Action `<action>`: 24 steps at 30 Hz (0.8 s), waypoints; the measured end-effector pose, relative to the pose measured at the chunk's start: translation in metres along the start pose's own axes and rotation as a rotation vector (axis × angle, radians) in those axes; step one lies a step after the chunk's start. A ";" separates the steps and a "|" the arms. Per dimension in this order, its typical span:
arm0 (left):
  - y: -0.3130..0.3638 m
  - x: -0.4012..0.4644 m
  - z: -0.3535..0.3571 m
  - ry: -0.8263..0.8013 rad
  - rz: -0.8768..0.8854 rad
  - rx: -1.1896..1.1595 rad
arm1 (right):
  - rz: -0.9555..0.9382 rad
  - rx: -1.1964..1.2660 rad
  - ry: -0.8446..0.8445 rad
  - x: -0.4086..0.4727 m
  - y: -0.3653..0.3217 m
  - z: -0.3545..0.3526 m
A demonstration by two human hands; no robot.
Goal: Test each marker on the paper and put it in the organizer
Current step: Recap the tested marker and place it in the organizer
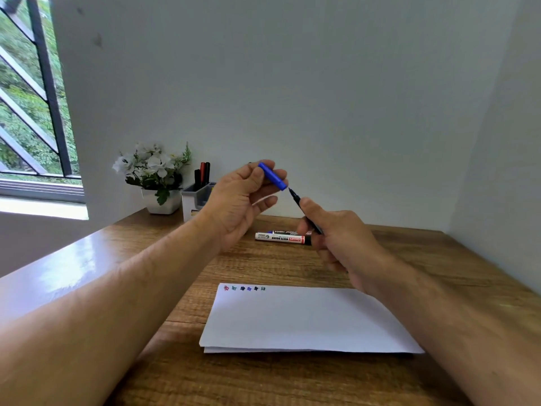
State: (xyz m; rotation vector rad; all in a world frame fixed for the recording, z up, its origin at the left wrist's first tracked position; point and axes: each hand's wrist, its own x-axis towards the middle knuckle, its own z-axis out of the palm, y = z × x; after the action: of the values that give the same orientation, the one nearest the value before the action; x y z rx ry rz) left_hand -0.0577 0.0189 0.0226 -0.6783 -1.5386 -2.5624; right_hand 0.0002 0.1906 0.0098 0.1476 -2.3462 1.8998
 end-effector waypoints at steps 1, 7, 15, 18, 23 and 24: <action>0.002 0.001 -0.003 0.016 0.002 -0.009 | -0.001 0.011 -0.005 0.001 0.001 0.000; 0.003 0.004 -0.012 0.040 -0.038 0.089 | -0.004 0.182 -0.124 0.003 0.008 0.000; 0.009 0.005 -0.026 -0.006 -0.421 0.939 | -0.051 0.312 -0.170 0.003 0.013 0.009; 0.012 0.003 -0.025 -0.269 -0.692 1.359 | -0.045 0.320 -0.194 0.000 0.016 0.012; 0.011 -0.002 -0.023 -0.449 -0.929 1.340 | -0.003 0.388 -0.283 -0.005 0.018 0.014; 0.008 -0.002 -0.023 -0.442 -0.911 1.359 | 0.001 0.386 -0.296 -0.005 0.019 0.014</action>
State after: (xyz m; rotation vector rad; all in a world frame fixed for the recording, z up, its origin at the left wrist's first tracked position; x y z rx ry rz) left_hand -0.0612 -0.0048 0.0197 -0.3258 -3.5852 -0.8623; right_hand 0.0020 0.1811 -0.0124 0.4929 -2.1019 2.4590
